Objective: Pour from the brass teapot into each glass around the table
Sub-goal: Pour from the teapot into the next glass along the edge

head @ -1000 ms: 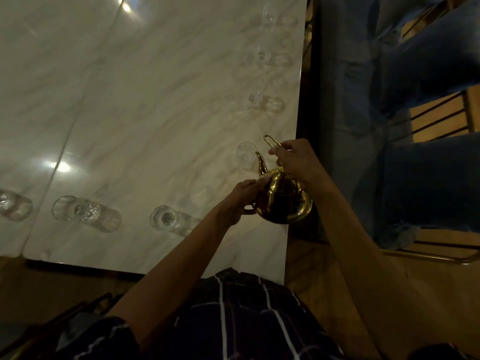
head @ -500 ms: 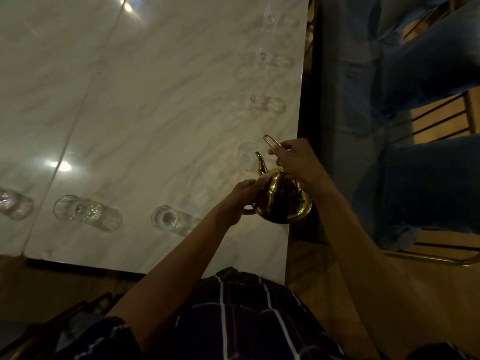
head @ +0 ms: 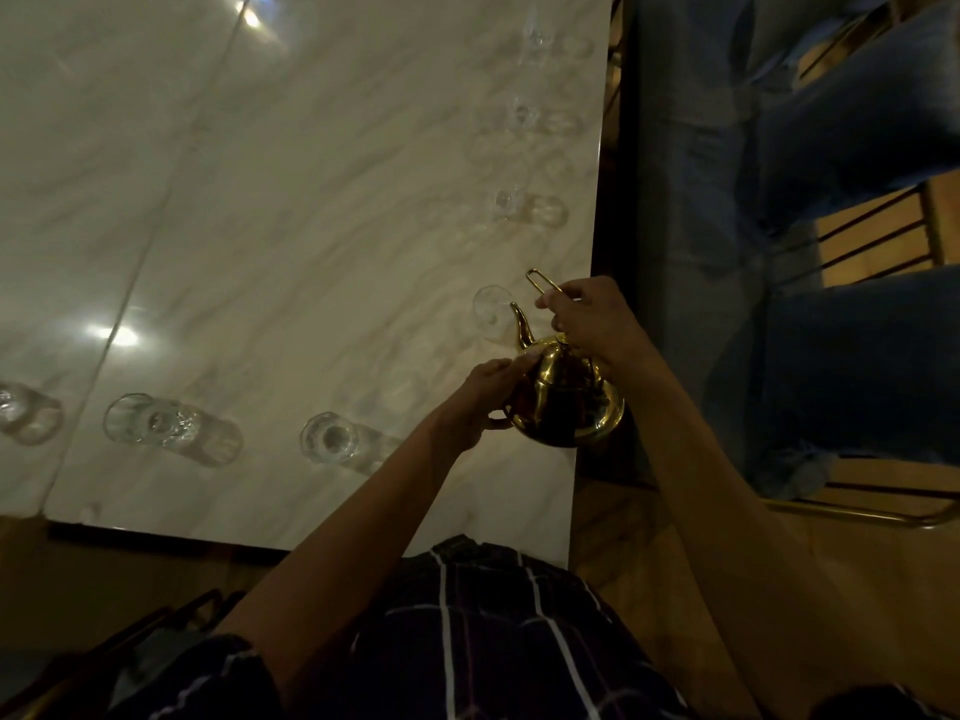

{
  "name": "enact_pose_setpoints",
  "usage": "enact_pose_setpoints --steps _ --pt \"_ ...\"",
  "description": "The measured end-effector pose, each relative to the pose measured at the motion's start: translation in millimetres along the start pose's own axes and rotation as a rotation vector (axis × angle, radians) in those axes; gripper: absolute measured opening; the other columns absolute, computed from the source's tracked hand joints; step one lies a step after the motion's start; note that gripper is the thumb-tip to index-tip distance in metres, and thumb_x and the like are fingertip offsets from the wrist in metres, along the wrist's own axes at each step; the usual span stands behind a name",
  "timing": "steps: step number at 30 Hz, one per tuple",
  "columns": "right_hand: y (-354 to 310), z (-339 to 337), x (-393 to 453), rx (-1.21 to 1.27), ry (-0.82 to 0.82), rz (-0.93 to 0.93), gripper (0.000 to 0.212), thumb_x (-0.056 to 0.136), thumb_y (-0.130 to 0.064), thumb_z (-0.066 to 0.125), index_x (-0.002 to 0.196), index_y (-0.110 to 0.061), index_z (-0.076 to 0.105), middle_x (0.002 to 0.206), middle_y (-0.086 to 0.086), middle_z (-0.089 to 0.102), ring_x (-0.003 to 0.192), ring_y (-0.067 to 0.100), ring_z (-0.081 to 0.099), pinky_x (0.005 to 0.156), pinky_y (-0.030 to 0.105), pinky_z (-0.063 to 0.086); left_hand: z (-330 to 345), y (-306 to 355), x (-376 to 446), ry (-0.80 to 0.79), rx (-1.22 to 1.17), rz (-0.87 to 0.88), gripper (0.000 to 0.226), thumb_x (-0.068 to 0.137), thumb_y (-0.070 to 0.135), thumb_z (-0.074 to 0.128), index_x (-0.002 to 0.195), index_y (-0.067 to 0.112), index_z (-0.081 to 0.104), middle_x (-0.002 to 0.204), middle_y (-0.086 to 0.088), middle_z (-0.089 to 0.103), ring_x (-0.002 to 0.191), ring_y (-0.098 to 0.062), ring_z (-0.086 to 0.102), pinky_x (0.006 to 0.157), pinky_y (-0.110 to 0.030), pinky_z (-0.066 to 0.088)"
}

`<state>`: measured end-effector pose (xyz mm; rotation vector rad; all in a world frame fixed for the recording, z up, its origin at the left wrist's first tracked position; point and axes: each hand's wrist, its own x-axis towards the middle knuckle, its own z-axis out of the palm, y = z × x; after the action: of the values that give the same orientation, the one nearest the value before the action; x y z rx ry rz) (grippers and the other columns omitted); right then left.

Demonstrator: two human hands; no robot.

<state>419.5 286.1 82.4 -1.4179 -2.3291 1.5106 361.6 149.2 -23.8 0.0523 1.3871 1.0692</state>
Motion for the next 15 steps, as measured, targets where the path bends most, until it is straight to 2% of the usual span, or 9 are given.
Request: enact_pose_setpoints --steps 7,15 --pt "-1.4 0.4 -1.0 0.005 -0.003 0.003 0.025 0.098 -0.024 0.055 0.104 -0.010 0.075 0.082 0.001 0.066 0.076 0.007 0.061 0.071 0.029 0.050 0.0 0.9 -0.2 0.015 -0.015 -0.009 0.059 0.097 0.060 0.062 0.136 0.016 0.062 0.112 0.001 0.066 0.115 -0.027 0.059 0.095 -0.046 0.050" --pt "-1.6 0.6 -2.4 0.012 -0.005 0.014 0.026 0.097 -0.023 0.055 0.104 -0.008 0.075 0.077 0.003 0.064 0.071 0.008 0.059 0.070 0.030 0.049 1.1 0.2 -2.6 0.006 -0.007 -0.003 0.062 0.097 0.060 0.061 0.139 0.015 0.060 0.112 0.002 0.065 0.106 -0.021 0.060 0.093 -0.045 0.049"
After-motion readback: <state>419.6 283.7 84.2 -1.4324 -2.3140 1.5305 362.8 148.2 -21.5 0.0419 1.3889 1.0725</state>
